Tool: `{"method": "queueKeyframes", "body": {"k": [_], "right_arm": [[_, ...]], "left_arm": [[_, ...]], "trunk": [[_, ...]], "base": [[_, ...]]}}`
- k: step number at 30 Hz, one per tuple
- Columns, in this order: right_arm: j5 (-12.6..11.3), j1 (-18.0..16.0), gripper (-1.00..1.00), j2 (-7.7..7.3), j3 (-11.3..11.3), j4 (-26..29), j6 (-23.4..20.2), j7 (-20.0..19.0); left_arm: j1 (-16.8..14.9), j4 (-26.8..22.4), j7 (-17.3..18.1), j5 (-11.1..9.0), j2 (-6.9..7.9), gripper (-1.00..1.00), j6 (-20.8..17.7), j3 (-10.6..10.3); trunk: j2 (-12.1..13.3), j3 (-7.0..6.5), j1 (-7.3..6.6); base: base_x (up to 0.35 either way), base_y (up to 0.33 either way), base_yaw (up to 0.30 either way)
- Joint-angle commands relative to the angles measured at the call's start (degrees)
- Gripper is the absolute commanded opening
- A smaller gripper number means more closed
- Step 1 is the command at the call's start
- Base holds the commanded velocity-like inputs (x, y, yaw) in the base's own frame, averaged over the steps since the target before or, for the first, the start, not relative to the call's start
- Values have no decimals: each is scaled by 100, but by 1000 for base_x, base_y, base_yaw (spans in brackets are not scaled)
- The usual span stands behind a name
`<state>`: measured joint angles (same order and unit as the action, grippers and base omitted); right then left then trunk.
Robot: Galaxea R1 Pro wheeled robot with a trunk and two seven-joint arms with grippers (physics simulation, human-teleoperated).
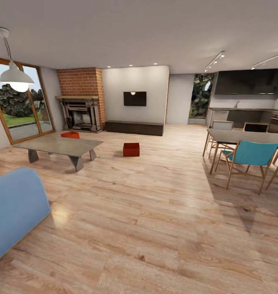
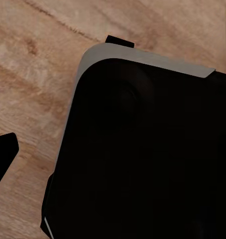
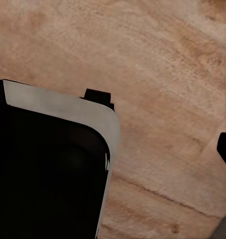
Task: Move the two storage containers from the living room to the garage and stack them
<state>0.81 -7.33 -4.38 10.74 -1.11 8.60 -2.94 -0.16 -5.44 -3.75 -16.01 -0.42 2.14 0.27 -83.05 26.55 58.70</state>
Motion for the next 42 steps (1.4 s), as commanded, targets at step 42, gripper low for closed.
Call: {"method": "queueKeyframes", "body": {"k": [42], "right_arm": [[6,-6,100,18,10,-12,29,-14]], "left_arm": [[-2,-1,-19,-25,-2,100,9,1]], "trunk": [[-2,6,3]], "base": [[323,0,4]]}}
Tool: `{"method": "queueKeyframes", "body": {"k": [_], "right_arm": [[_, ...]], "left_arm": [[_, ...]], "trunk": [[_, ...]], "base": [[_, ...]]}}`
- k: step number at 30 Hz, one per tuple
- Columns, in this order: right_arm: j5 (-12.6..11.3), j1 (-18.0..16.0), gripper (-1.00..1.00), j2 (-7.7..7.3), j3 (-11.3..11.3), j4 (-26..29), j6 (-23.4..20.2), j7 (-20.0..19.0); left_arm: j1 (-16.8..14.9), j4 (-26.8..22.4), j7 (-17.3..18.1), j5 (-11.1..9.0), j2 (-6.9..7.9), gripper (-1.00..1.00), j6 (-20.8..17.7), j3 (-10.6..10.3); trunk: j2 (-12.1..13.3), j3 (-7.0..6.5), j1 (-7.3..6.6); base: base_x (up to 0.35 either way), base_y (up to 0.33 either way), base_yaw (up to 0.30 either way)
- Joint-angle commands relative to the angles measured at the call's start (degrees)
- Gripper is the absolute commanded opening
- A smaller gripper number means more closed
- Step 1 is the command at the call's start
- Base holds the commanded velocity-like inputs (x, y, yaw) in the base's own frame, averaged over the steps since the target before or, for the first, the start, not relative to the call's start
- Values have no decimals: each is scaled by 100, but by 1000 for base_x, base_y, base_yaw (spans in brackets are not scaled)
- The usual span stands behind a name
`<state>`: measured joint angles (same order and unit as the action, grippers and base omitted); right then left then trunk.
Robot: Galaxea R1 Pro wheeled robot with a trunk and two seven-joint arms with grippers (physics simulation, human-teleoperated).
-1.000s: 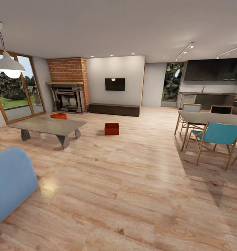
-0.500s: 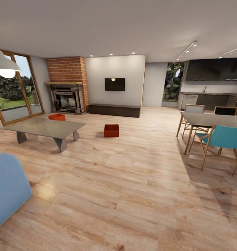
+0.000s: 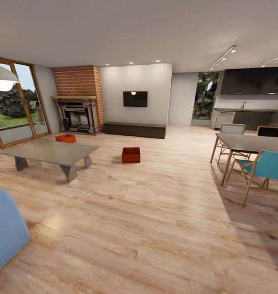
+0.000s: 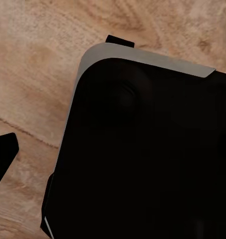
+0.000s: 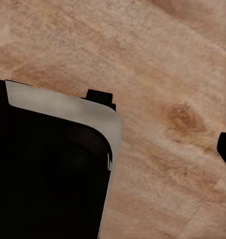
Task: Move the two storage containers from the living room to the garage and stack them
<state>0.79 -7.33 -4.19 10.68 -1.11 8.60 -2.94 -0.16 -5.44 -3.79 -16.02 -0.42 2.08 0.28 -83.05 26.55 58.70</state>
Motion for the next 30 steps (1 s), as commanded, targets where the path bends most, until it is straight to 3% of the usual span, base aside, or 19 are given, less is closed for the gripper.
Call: {"method": "queueKeyframes", "body": {"k": [1,6,21,24,30], "right_arm": [[8,-6,100,-7,16,-12,28,-14],[9,-5,100,-19,21,-12,30,-14],[-54,-5,100,-5,-19,-43,30,-51],[-120,-5,100,12,-65,-63,35,-72],[-437,-5,100,57,-97,-65,33,-57]], "left_arm": [[-2,-1,-16,-24,-2,100,13,-1],[-2,-1,-15,-24,-2,100,19,5],[-2,-142,10,48,26,100,-12,-28],[-2,-762,36,66,102,100,-294,-36],[-2,-932,44,66,119,100,-651,-38]], "trunk": [[-2,5,3],[-2,5,3],[-2,5,3],[-2,5,3],[-2,5,3]], "base": [[323,0,150],[323,0,154],[324,0,7],[324,0,0],[324,0,0]]}}
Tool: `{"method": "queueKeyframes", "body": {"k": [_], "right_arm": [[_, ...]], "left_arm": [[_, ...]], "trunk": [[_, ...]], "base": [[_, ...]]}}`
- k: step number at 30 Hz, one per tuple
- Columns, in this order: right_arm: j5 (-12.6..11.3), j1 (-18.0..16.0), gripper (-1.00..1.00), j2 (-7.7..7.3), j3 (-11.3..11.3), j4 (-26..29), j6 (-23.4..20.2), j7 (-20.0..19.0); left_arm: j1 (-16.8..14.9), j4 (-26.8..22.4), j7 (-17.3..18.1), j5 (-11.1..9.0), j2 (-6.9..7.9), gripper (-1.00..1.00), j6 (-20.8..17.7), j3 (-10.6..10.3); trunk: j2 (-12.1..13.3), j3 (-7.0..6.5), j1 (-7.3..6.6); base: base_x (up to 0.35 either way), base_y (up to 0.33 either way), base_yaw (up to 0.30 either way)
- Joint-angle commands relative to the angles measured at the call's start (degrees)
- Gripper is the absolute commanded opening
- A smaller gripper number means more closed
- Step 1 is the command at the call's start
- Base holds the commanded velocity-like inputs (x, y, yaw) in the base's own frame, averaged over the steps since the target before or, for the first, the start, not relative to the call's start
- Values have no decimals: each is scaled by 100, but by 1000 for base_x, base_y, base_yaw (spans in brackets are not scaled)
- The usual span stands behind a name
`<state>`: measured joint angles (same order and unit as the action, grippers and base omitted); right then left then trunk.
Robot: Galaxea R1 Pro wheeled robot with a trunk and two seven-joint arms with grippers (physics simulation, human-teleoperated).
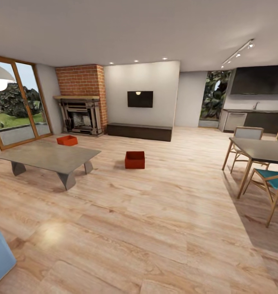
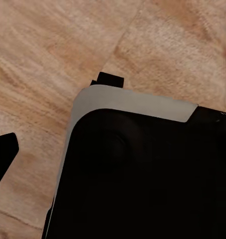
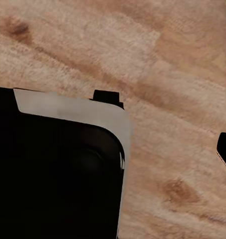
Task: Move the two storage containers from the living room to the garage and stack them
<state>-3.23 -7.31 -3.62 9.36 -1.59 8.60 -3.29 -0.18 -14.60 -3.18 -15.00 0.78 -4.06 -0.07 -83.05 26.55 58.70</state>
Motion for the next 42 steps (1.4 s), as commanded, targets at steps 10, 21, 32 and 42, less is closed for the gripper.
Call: {"method": "queueKeyframes", "body": {"k": [10,21,32,42], "right_arm": [[-33,-7,100,1,80,-17,15,-18],[-22,-7,100,-3,91,-17,21,-7],[-20,-8,100,-8,93,-17,19,-1],[-12,-7,100,-8,101,-17,14,-5]], "left_arm": [[1,78,-16,-62,43,100,-59,-11],[1,89,-10,-73,46,100,-68,-11],[1,114,-1,-111,54,100,-89,-6],[1,133,1,-86,54,100,-151,-2]], "trunk": [[-3,6,3],[-3,6,3],[-3,6,3],[-3,6,3]], "base": [[323,0,0],[323,0,0],[323,3,0],[323,82,0]]}}
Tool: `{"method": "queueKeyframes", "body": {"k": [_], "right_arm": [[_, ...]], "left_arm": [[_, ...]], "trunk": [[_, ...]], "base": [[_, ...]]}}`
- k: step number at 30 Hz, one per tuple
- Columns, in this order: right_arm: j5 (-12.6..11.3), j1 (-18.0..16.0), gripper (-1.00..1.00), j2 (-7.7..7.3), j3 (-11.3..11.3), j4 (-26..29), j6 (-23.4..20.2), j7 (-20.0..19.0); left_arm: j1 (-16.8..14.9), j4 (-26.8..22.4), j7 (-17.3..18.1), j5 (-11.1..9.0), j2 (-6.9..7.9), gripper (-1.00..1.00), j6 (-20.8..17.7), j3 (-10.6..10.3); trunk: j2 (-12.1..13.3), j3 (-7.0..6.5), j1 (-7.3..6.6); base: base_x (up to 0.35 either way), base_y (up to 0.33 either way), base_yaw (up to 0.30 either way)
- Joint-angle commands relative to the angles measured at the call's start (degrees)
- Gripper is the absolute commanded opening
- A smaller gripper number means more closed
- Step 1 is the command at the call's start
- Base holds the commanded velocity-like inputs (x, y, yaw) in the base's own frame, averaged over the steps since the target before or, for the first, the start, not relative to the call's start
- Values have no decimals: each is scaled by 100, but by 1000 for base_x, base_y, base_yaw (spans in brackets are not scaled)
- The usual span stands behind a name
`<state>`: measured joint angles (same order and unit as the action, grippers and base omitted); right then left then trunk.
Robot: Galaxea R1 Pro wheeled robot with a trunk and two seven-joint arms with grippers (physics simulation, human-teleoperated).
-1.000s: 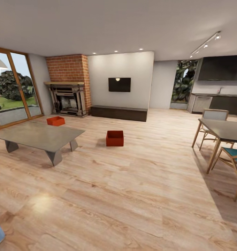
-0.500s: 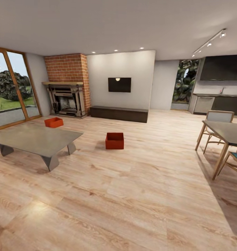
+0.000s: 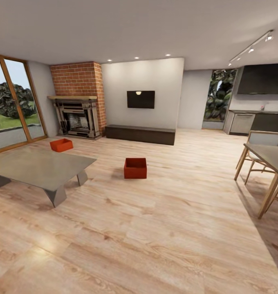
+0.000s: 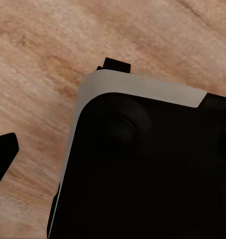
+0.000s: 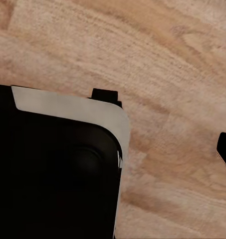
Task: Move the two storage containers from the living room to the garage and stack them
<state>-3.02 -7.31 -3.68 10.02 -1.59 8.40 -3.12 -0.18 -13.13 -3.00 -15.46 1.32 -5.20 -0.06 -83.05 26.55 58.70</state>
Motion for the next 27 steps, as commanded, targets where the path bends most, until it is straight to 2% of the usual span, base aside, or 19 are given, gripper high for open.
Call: {"method": "queueKeyframes", "body": {"k": [1,18,27], "right_arm": [[-33,-7,100,-1,35,-17,33,-21],[-32,-7,100,-1,35,-17,36,-74],[-32,-7,100,-1,35,-17,39,-66]], "left_arm": [[0,-15,-17,-39,0,100,-36,-2],[0,-15,-17,-29,0,100,-33,-2],[0,-15,-17,-55,0,100,-33,-2]], "trunk": [[-3,6,3],[-3,6,3],[-3,6,3]], "base": [[323,122,0],[323,137,0],[323,26,0]]}}
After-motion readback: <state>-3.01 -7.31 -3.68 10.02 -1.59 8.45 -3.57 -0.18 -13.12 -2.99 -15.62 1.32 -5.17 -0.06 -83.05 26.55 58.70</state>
